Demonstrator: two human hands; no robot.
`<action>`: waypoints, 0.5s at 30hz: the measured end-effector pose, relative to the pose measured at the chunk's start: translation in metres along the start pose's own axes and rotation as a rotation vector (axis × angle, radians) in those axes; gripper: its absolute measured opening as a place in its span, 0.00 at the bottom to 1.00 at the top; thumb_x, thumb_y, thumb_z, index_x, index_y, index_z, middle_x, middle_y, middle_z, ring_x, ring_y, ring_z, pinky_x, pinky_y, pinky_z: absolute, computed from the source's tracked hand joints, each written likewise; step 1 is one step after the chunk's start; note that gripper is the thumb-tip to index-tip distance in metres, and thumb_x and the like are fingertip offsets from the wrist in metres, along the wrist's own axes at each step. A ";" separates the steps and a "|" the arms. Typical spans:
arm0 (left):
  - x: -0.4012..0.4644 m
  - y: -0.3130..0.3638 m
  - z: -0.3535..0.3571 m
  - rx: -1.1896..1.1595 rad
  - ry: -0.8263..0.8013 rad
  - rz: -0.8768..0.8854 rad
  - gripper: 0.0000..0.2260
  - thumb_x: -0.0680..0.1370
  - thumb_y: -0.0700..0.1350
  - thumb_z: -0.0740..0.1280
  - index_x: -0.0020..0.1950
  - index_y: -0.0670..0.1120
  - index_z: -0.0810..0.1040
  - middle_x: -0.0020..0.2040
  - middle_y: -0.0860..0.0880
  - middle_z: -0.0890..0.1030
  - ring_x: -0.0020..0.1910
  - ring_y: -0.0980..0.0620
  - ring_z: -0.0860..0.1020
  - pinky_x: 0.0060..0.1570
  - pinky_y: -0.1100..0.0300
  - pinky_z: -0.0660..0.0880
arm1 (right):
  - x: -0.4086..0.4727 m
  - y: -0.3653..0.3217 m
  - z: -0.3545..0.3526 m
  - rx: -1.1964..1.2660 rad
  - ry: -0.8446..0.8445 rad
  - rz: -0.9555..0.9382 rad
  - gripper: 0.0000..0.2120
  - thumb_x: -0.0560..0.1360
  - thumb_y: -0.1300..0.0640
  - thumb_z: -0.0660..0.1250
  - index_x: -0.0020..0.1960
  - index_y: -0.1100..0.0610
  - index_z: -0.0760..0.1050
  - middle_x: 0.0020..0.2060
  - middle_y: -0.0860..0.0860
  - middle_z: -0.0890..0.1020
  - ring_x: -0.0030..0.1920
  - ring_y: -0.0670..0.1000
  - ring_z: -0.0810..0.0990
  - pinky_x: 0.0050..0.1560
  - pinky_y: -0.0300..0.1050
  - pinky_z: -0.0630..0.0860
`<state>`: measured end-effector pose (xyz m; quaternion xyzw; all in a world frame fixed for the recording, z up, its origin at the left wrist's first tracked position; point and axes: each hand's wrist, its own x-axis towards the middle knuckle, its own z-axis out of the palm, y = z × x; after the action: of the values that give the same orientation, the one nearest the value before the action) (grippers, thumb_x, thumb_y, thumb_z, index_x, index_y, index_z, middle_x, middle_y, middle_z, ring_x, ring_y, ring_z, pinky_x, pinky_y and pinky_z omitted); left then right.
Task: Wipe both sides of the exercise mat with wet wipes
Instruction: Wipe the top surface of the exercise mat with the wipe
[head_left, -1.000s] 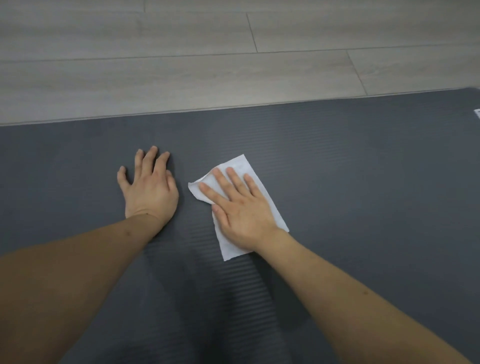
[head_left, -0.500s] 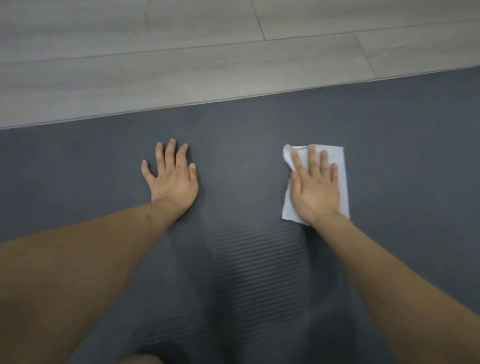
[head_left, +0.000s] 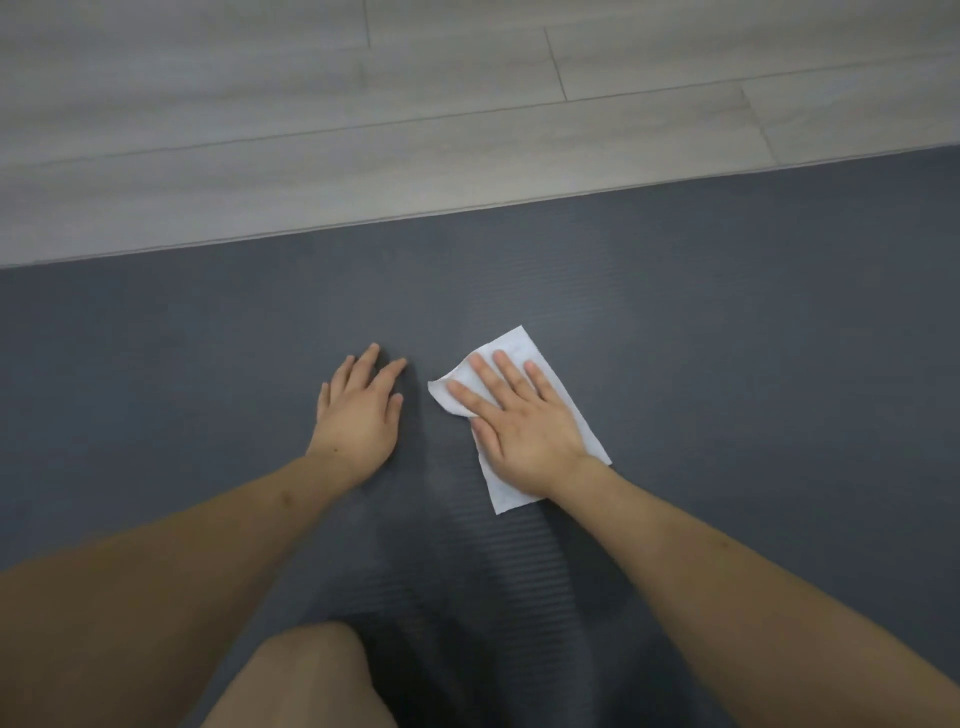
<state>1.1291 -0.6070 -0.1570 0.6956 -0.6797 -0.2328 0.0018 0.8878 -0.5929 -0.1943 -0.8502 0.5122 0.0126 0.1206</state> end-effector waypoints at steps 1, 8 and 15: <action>-0.008 0.008 0.004 0.009 0.000 -0.007 0.21 0.85 0.49 0.56 0.80 0.55 0.63 0.83 0.49 0.53 0.82 0.43 0.50 0.78 0.40 0.52 | -0.004 0.015 -0.003 0.002 0.003 0.042 0.26 0.86 0.44 0.45 0.83 0.39 0.50 0.84 0.48 0.50 0.84 0.53 0.44 0.81 0.60 0.46; -0.028 0.111 0.033 0.020 -0.006 -0.048 0.22 0.86 0.50 0.55 0.80 0.55 0.61 0.83 0.49 0.54 0.81 0.44 0.52 0.78 0.39 0.55 | -0.052 0.145 -0.029 0.042 0.018 0.320 0.26 0.85 0.43 0.42 0.83 0.37 0.46 0.84 0.45 0.43 0.83 0.50 0.39 0.82 0.56 0.38; -0.012 0.176 0.057 0.122 -0.298 -0.197 0.31 0.84 0.60 0.58 0.81 0.65 0.44 0.82 0.55 0.34 0.81 0.46 0.36 0.71 0.25 0.54 | -0.122 0.282 -0.046 0.089 0.074 0.607 0.27 0.84 0.44 0.41 0.83 0.39 0.44 0.84 0.47 0.43 0.83 0.52 0.40 0.82 0.58 0.40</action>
<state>0.9443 -0.5911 -0.1483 0.7154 -0.6139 -0.2905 -0.1639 0.5785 -0.6226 -0.1862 -0.6523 0.7467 -0.0051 0.1297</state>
